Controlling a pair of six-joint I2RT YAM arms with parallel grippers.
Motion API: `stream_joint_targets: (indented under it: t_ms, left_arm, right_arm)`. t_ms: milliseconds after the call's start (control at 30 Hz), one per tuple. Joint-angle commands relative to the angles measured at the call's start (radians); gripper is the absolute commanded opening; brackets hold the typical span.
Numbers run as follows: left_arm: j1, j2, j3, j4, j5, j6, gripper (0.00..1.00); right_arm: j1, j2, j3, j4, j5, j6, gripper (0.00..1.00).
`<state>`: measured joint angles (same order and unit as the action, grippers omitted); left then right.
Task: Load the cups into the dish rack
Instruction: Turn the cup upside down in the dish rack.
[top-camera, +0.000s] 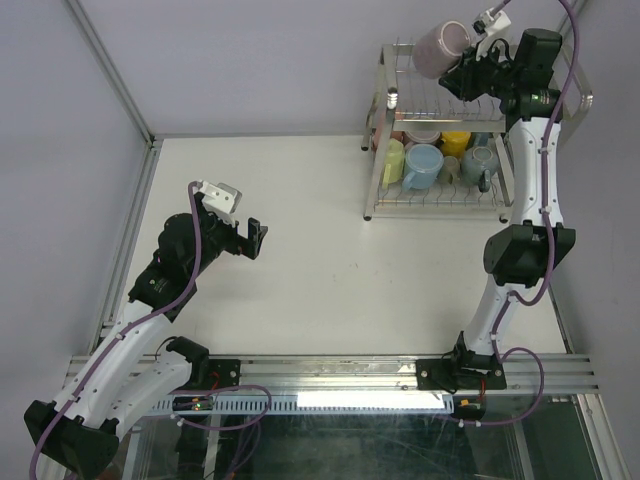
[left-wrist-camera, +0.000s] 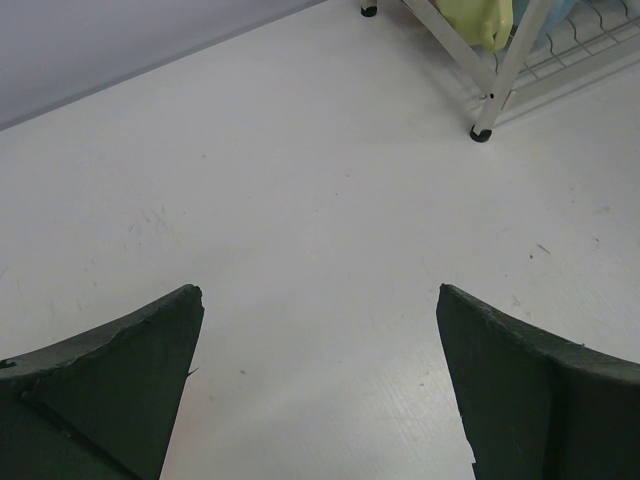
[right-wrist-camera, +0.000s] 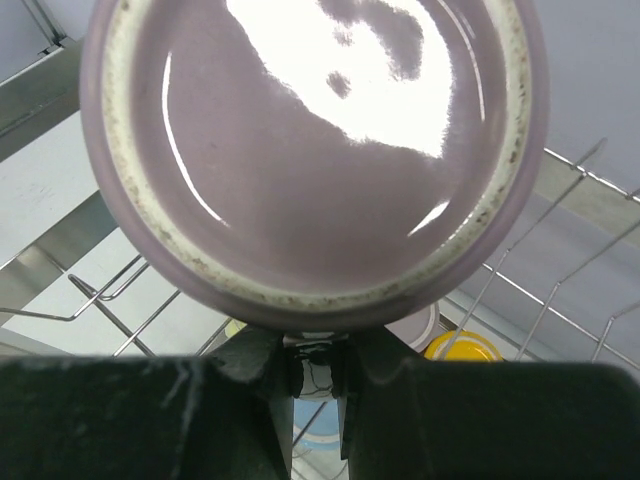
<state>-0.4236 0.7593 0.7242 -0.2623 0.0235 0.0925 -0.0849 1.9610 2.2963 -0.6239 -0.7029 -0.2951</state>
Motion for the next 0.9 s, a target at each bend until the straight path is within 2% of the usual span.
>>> stream_joint_targets:
  t_ms: [0, 567, 867]
  left_arm:
    - [0.009, 0.001, 0.004, 0.037, -0.019, -0.002, 0.99]
    - [0.013, 0.000, 0.004, 0.037, -0.015, -0.002, 0.99]
    - [0.013, -0.002, 0.004, 0.037, -0.015, -0.002, 0.99]
  right_arm:
    - [0.007, -0.035, 0.055, 0.077, -0.050, -0.043, 0.06]
    - [0.008, -0.023, 0.039, 0.046, -0.032, -0.094, 0.25]
    - [0.008, -0.025, 0.027, 0.046, -0.037, -0.094, 0.24]
